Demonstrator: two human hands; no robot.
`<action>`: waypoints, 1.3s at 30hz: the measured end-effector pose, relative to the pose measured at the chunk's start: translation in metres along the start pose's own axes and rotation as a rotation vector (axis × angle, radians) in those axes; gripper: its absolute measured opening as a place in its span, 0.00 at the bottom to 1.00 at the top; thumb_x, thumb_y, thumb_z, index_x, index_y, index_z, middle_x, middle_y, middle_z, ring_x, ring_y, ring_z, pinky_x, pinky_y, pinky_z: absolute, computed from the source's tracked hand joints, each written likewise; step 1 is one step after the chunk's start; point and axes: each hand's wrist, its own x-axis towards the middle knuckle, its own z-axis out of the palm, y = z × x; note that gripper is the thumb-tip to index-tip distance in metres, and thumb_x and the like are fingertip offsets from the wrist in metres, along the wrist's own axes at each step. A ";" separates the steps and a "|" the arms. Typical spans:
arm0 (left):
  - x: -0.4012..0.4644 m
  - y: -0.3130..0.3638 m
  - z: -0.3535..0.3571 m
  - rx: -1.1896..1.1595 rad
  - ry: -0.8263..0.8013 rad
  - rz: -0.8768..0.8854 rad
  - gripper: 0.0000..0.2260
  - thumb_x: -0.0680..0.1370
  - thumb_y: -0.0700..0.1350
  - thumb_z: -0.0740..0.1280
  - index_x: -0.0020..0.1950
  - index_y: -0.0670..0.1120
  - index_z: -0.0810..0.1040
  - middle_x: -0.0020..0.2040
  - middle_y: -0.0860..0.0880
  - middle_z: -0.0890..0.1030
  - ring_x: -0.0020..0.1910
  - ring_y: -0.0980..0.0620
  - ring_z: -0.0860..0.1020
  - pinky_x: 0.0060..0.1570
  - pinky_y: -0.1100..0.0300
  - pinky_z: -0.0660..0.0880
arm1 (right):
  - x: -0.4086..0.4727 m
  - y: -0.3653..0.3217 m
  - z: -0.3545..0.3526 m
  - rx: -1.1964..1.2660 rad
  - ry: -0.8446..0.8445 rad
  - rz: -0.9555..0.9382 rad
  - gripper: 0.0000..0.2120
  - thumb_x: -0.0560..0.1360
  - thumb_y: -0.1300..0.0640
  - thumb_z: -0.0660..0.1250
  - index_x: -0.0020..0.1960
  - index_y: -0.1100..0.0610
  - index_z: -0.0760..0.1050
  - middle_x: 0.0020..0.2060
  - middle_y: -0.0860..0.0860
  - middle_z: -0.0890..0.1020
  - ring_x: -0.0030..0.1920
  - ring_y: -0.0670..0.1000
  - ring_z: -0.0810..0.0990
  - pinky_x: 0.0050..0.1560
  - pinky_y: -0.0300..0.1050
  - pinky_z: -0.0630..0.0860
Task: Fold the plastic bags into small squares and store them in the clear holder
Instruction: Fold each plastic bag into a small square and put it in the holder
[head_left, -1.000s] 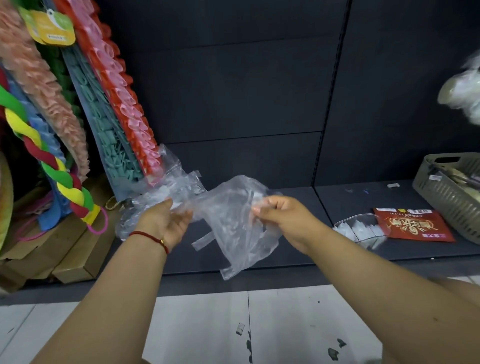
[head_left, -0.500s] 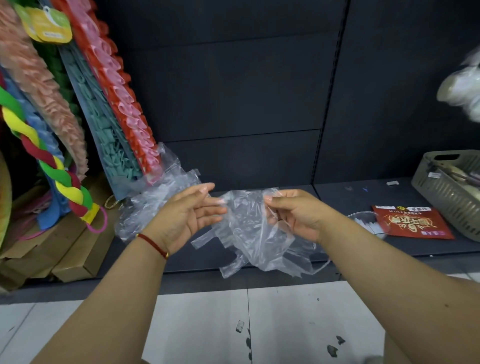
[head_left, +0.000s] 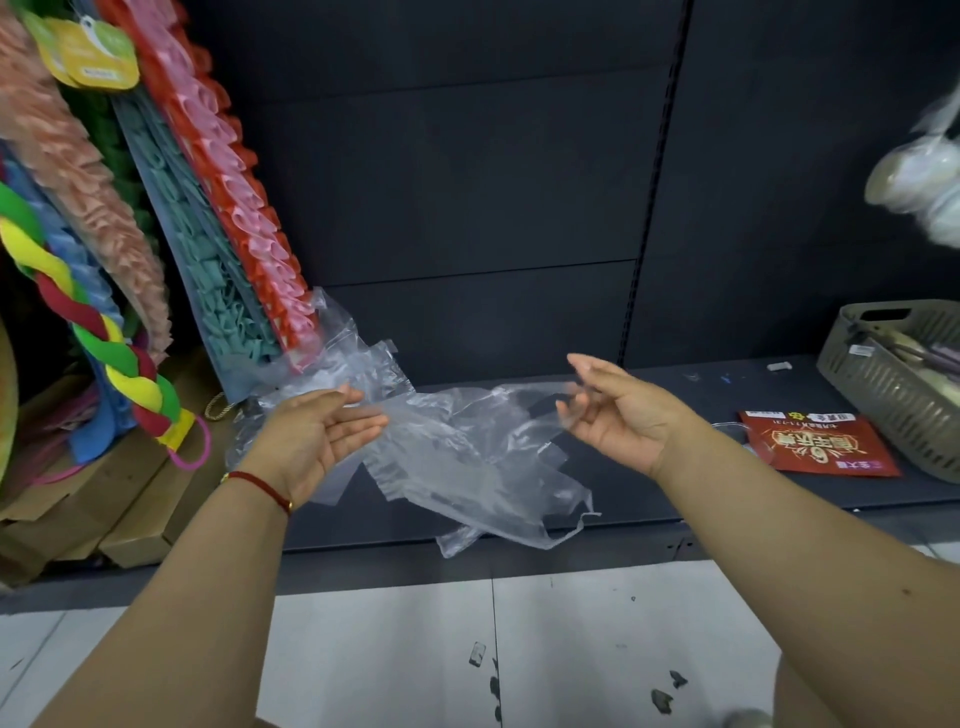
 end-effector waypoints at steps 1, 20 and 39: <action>0.001 0.000 -0.002 -0.008 0.012 -0.003 0.09 0.82 0.41 0.61 0.53 0.35 0.75 0.47 0.33 0.81 0.40 0.46 0.85 0.37 0.61 0.82 | 0.000 -0.002 -0.001 0.082 -0.014 -0.007 0.17 0.74 0.60 0.70 0.62 0.63 0.76 0.46 0.55 0.75 0.29 0.45 0.76 0.52 0.49 0.81; 0.003 -0.003 -0.013 0.305 0.063 0.138 0.04 0.77 0.30 0.66 0.47 0.37 0.79 0.35 0.45 0.84 0.32 0.56 0.83 0.32 0.69 0.77 | 0.016 -0.004 -0.009 -0.327 0.330 -0.437 0.06 0.78 0.58 0.68 0.42 0.55 0.78 0.38 0.50 0.81 0.40 0.47 0.79 0.48 0.41 0.77; -0.023 0.021 0.040 0.140 0.094 0.552 0.12 0.85 0.42 0.56 0.41 0.47 0.67 0.25 0.56 0.67 0.25 0.57 0.65 0.24 0.63 0.74 | 0.012 0.011 0.006 -0.815 -0.356 -0.168 0.29 0.63 0.48 0.80 0.61 0.53 0.77 0.54 0.47 0.84 0.62 0.48 0.77 0.70 0.51 0.64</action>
